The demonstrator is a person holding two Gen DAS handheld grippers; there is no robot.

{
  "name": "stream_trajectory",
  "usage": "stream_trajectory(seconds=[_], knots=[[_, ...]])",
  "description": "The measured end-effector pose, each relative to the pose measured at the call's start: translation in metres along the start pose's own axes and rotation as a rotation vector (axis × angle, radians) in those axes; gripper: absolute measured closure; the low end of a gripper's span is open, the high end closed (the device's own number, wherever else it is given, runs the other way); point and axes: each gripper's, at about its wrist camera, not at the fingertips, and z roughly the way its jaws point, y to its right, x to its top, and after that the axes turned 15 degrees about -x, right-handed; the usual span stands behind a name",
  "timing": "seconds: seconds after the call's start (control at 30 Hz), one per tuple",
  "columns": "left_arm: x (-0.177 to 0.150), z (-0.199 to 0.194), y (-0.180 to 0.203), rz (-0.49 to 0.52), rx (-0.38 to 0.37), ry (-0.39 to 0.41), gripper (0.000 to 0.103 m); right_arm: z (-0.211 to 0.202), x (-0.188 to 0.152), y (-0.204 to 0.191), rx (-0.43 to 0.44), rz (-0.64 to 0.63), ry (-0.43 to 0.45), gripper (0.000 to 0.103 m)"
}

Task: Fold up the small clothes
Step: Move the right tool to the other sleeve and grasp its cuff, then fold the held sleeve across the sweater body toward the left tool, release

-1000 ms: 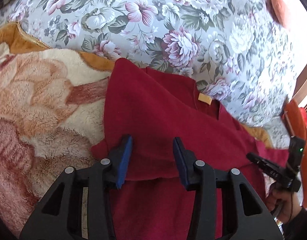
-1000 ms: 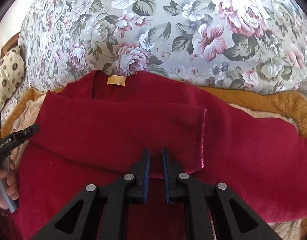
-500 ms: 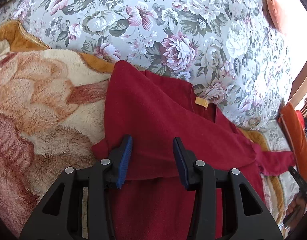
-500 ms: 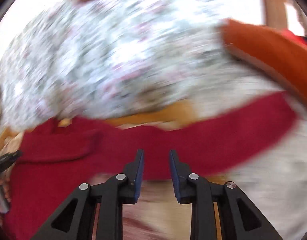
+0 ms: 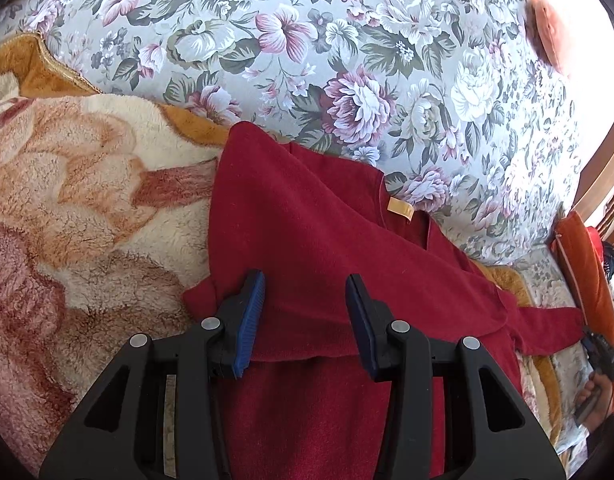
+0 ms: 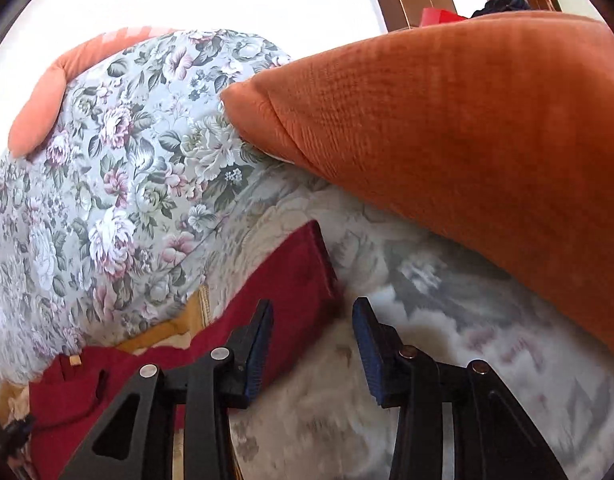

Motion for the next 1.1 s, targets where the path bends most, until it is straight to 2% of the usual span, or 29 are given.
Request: stream_trajectory(seconds=[0.13, 0.2, 0.23, 0.27, 0.37, 0.47, 0.57, 0.67, 0.8, 0.93, 1.03, 1.1], knots=[[0.000, 0.000, 0.000, 0.001, 0.001, 0.001, 0.062, 0.003, 0.000, 0.005, 0.013, 0.055, 0.005, 0.064], [0.000, 0.000, 0.000, 0.000, 0.001, 0.001, 0.062, 0.005, 0.000, 0.005, 0.045, 0.087, -0.026, 0.083], [0.000, 0.000, 0.000, 0.001, 0.001, 0.000, 0.062, 0.007, -0.001, 0.005, 0.064, 0.099, -0.054, 0.097], [0.000, 0.000, 0.000, 0.000, 0.001, 0.000, 0.062, 0.008, -0.002, 0.004, 0.063, 0.104, -0.068, 0.097], [0.000, 0.000, 0.000, -0.001, -0.002, 0.002, 0.062, -0.005, -0.002, -0.015, 0.067, 0.081, -0.015, 0.097], [0.000, 0.000, 0.001, -0.001, -0.001, 0.003, 0.062, -0.022, -0.006, -0.058, 0.158, 0.041, 0.010, 0.097], [0.000, 0.000, 0.000, -0.004, -0.005, 0.004, 0.062, -0.035, -0.022, -0.128, 0.325, -0.020, -0.017, 0.097], [0.000, 0.000, 0.000, -0.005, -0.005, 0.004, 0.062, -0.046, -0.055, -0.215, 0.487, -0.118, -0.067, 0.097], [0.001, 0.000, -0.002, -0.013, -0.014, 0.006, 0.062, -0.055, -0.111, -0.311, 0.595, -0.251, -0.137, 0.097], [-0.001, -0.002, -0.002, -0.007, -0.003, 0.005, 0.062, -0.049, -0.173, -0.378, 0.594, -0.378, -0.206, 0.097], [0.000, 0.000, 0.003, 0.004, 0.021, -0.006, 0.061, -0.029, -0.216, -0.408, 0.497, -0.524, -0.303, 0.094], [0.003, 0.003, 0.012, 0.029, 0.052, -0.028, 0.055, -0.034, -0.213, -0.403, 0.506, -0.504, -0.282, 0.088]])
